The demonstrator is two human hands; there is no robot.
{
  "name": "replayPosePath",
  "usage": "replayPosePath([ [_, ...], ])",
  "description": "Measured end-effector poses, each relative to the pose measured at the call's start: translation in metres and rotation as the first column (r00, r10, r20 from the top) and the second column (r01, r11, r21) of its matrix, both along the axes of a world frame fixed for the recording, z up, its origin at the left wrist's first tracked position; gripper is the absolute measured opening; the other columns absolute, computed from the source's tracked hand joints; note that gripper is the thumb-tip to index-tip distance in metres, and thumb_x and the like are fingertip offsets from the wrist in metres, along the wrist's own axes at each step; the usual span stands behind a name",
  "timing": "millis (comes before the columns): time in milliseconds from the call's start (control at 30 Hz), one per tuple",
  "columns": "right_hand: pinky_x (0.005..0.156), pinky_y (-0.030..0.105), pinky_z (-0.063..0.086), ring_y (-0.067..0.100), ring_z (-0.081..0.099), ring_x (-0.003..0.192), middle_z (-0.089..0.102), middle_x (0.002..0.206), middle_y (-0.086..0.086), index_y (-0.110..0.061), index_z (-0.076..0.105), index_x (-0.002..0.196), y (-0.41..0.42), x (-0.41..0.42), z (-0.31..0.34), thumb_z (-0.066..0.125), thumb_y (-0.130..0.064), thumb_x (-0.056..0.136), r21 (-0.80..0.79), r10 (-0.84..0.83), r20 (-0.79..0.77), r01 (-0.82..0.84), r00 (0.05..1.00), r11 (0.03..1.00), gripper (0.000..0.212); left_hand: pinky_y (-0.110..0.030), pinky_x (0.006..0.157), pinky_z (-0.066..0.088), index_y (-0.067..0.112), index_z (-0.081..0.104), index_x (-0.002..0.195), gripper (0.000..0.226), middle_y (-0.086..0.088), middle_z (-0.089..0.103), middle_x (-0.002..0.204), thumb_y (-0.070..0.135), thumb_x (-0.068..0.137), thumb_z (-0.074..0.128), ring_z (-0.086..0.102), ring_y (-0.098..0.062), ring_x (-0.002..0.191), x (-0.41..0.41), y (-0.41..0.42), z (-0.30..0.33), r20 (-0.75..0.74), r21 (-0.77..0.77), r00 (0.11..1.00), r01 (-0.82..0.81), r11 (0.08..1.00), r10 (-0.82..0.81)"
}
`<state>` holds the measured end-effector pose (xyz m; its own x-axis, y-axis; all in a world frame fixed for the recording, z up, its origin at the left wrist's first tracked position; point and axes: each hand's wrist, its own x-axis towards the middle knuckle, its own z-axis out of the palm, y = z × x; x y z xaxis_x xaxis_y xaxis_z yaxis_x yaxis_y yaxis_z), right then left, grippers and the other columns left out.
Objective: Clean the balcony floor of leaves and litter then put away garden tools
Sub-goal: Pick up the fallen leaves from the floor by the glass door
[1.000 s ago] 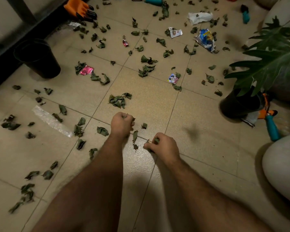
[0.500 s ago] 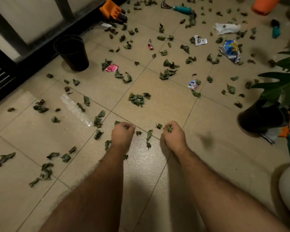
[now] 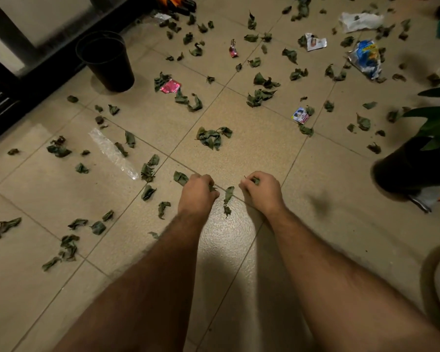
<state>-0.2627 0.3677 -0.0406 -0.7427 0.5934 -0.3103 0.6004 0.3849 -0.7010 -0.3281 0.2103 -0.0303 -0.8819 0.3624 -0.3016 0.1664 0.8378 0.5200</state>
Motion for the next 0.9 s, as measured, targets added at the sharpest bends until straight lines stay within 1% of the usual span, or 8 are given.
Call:
replayPosePath([
  [133, 0.064, 0.023, 0.042, 0.009, 0.055, 0.066, 0.062, 0.072, -0.002, -0.012, 0.065, 0.079, -0.002, 0.002, 0.005, 0.062, -0.025, 0.097, -0.256, -0.212, -0.079, 0.186, 0.974, 0.949, 0.022, -0.03, 0.078, 0.046, 0.011, 0.066, 0.101, 0.015, -0.008, 0.059, 0.107, 0.023, 0.093, 0.067, 0.054, -0.017, 0.087, 0.002, -0.005, -0.002, 0.008, -0.046, 1.0, -0.004, 0.999, 0.004],
  [267, 0.064, 0.028, 0.049, 0.016, 0.062, 0.072, 0.067, 0.078, 0.002, -0.014, 0.063, 0.079, -0.011, -0.001, 0.004, 0.064, -0.02, 0.095, -0.292, -0.219, -0.041, 0.198, 0.975, 0.936, 0.018, -0.03, 0.068, 0.048, 0.011, 0.065, 0.093, 0.007, -0.004, 0.066, 0.09, 0.017, 0.092, 0.063, 0.059, -0.017, 0.078, 0.008, -0.007, 0.002, 0.014, 0.011, 0.996, -0.088, 0.996, 0.088],
  [367, 0.067, 0.023, 0.046, 0.015, 0.062, 0.083, 0.067, 0.089, -0.001, -0.015, 0.065, 0.092, -0.019, -0.007, 0.004, 0.066, -0.016, 0.091, -0.17, -0.139, 0.005, 0.138, 0.99, 0.976, 0.002, -0.021, 0.057, 0.04, 0.012, 0.065, 0.094, 0.005, -0.001, 0.065, 0.086, 0.012, 0.089, 0.064, 0.056, -0.011, 0.073, 0.016, -0.014, 0.005, 0.074, 0.092, 0.978, -0.2, 0.975, 0.194],
  [533, 0.054, 0.025, 0.034, 0.015, 0.057, 0.072, 0.062, 0.078, -0.003, -0.015, 0.059, 0.086, -0.037, -0.011, 0.005, 0.078, -0.043, 0.081, 0.095, 0.008, 0.179, -0.025, 0.984, 0.995, 0.034, -0.032, 0.084, 0.056, 0.014, 0.065, 0.121, 0.028, -0.005, 0.071, 0.112, 0.012, 0.094, 0.056, 0.066, -0.017, 0.093, 0.039, -0.025, -0.003, 0.102, 0.152, 0.983, -0.169, 0.974, 0.155],
  [633, 0.055, 0.026, 0.035, 0.018, 0.059, 0.076, 0.062, 0.08, -0.001, -0.015, 0.059, 0.085, -0.037, -0.017, 0.007, 0.078, -0.038, 0.081, 0.183, 0.066, 0.287, -0.122, 0.956, 0.976, 0.03, -0.034, 0.085, 0.057, 0.015, 0.066, 0.119, 0.026, -0.003, 0.071, 0.112, 0.018, 0.095, 0.058, 0.067, -0.015, 0.093, 0.048, -0.023, -0.01, 0.09, 0.143, 0.989, -0.128, 0.981, 0.116],
  [733, 0.058, 0.028, 0.044, 0.021, 0.061, 0.073, 0.066, 0.078, 0.005, -0.011, 0.061, 0.077, -0.023, -0.019, 0.007, 0.073, -0.022, 0.08, 0.031, 0.025, 0.198, -0.031, 0.98, 0.999, 0.017, -0.036, 0.085, 0.057, 0.018, 0.065, 0.118, 0.031, -0.003, 0.067, 0.113, 0.035, 0.092, 0.067, 0.066, -0.015, 0.093, 0.052, -0.015, -0.015, 0.107, 0.147, 0.991, -0.094, 0.985, 0.079],
  [800, 0.057, 0.029, 0.045, 0.021, 0.06, 0.067, 0.066, 0.074, 0.006, -0.012, 0.057, 0.073, -0.012, -0.014, 0.009, 0.068, -0.017, 0.08, -0.149, -0.103, 0.1, 0.118, 0.99, 0.982, 0.014, -0.036, 0.087, 0.056, 0.019, 0.063, 0.121, 0.04, -0.003, 0.062, 0.114, 0.038, 0.088, 0.072, 0.064, -0.016, 0.096, 0.053, -0.008, -0.015, 0.115, 0.152, 0.993, -0.052, 0.987, 0.034],
  [900, 0.043, 0.025, 0.038, 0.02, 0.06, 0.054, 0.069, 0.08, 0.018, -0.012, 0.053, 0.078, 0.002, -0.006, 0.014, 0.062, -0.009, 0.085, -0.445, -0.311, 0.043, 0.297, 0.949, 0.845, 0.012, -0.037, 0.087, 0.054, 0.019, 0.062, 0.119, 0.037, -0.003, 0.057, 0.112, 0.033, 0.087, 0.074, 0.06, -0.02, 0.097, 0.051, 0.002, -0.014, 0.104, 0.072, 0.994, 0.029, 0.997, -0.037],
])
